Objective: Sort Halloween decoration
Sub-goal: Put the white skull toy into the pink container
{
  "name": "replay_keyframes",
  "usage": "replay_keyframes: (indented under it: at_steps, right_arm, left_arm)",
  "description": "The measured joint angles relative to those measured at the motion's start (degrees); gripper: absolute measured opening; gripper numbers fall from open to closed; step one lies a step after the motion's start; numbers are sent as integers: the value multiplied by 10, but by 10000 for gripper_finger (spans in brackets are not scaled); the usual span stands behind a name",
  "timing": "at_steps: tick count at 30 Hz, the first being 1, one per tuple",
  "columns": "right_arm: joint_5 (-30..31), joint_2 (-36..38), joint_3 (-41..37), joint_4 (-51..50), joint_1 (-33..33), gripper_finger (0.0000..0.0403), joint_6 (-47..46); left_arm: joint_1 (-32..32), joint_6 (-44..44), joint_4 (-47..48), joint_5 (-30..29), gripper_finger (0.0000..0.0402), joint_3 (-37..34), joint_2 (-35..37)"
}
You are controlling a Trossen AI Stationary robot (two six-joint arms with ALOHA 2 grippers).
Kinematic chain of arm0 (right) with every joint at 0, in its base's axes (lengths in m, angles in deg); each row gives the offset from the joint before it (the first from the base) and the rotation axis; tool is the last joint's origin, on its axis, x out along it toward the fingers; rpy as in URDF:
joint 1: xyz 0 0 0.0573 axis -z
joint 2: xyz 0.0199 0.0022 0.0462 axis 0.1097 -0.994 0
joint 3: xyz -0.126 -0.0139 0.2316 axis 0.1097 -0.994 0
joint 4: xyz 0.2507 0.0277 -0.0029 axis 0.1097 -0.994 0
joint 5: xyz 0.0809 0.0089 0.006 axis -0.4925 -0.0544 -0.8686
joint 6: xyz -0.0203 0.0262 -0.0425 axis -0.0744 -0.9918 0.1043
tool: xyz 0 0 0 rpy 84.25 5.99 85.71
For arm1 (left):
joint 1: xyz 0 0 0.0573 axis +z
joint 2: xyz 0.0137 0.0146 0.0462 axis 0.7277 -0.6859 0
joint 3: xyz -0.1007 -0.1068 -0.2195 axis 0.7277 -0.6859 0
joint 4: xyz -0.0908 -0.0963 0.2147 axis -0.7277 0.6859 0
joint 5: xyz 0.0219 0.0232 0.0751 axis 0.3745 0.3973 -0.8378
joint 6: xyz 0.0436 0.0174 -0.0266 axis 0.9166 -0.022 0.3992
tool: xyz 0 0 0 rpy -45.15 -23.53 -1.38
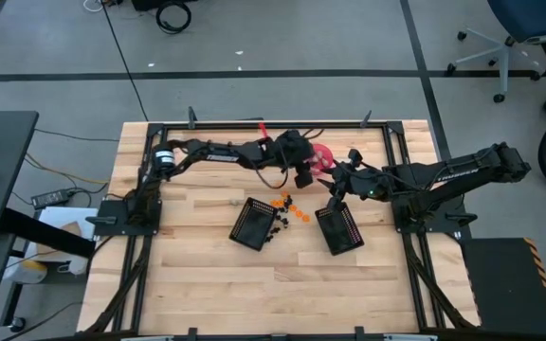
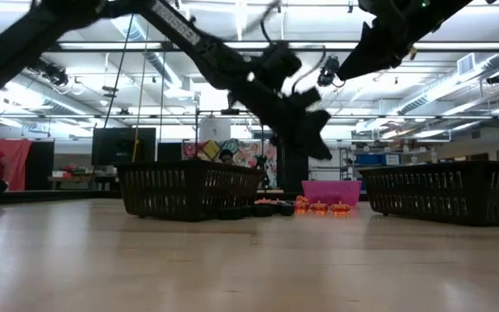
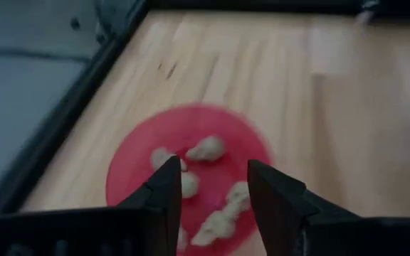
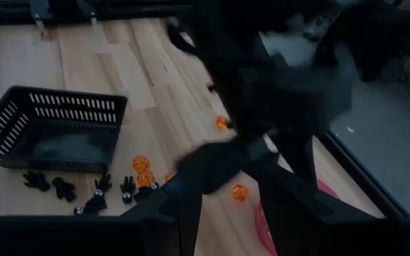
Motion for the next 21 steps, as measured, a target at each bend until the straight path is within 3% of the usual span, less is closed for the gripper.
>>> replay_keyframes:
  at_steps: [8,21]
  right_arm:
    - [0,0,0,-3,-3,141,0]
    - [-20,0,0,3,-3,141,7]
  left_arm:
    - [-20,42,-59,-33,116,-150,108]
    - [-25,-36,-43,-33,116,-473,398]
